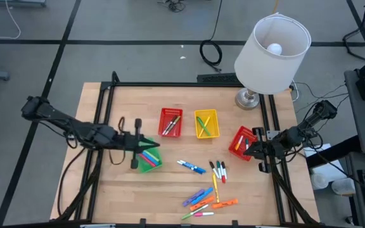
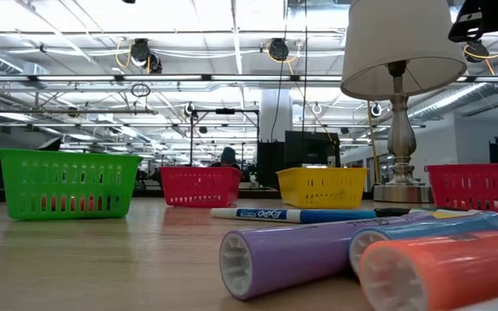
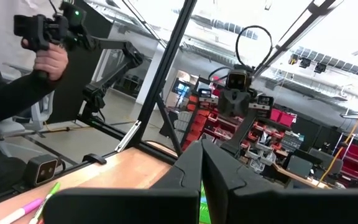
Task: Pick & Place Markers
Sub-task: Put the light blue marker into the left red bin
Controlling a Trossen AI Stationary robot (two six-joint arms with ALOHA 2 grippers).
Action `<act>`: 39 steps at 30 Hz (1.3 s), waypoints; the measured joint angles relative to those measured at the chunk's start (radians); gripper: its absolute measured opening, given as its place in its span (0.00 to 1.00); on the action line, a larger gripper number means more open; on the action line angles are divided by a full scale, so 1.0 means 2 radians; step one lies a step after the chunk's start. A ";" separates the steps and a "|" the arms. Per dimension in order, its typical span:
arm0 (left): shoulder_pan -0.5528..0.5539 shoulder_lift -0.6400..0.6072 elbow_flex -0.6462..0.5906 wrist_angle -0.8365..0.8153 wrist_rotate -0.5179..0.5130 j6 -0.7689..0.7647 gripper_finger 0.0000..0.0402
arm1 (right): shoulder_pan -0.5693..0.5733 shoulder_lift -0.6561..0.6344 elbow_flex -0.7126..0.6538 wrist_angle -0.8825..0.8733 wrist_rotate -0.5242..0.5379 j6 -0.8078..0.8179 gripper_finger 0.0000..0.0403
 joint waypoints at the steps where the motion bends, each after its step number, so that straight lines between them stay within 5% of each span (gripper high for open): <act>1: 0.000 -0.010 -0.009 0.007 -0.005 0.001 0.01 | 0.000 0.000 0.000 0.000 0.000 0.000 0.00; 12: 0.043 -0.130 -0.111 0.042 -0.061 -0.035 0.01 | 0.000 0.000 0.000 0.004 0.000 -0.002 0.00; 20: 0.090 -0.131 -0.119 0.042 -0.012 -0.072 0.01 | 0.000 0.000 0.000 0.004 0.000 -0.011 0.00; 39: 0.090 -0.131 -0.119 0.065 -0.006 -0.075 0.01 | 0.000 0.000 0.000 0.004 0.000 -0.009 0.00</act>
